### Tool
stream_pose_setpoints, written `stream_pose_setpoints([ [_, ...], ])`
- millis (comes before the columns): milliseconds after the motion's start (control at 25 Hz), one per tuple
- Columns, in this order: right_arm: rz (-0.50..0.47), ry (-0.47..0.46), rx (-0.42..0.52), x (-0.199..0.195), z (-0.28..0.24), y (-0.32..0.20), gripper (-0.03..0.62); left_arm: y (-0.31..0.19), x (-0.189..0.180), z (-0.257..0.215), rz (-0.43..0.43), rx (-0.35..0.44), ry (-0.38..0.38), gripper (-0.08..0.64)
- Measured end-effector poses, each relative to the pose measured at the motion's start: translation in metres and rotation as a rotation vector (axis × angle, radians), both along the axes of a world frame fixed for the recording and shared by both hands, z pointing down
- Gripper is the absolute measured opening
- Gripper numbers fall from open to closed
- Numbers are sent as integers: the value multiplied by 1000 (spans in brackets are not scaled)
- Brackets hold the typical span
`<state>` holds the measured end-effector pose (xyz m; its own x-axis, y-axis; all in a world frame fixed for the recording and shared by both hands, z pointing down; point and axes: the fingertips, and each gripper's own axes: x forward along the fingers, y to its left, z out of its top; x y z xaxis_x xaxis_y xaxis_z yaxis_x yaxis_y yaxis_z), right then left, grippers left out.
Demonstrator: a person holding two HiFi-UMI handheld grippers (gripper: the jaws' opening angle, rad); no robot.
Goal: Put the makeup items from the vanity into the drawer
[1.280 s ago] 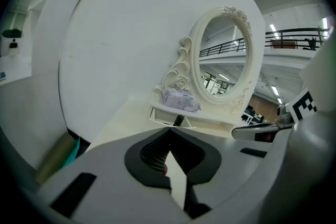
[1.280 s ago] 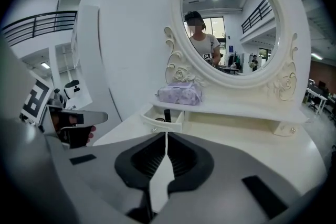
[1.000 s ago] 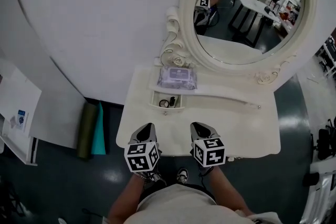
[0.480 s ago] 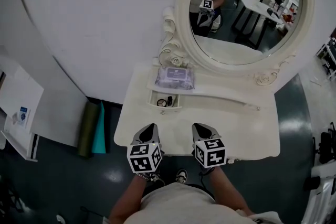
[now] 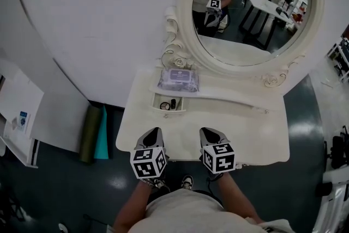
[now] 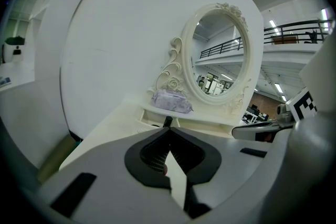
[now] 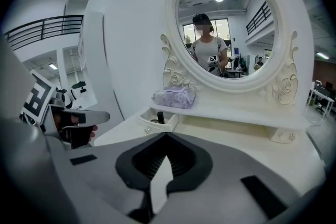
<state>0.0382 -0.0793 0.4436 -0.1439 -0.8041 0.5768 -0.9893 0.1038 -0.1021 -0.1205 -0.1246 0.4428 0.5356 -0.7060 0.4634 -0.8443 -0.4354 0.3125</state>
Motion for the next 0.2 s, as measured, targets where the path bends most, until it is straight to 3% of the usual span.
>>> stream_pose_setpoints([
  [200,3,-12,-1,4,1,-1,17,-3,5,1,1,-3,-2,6],
])
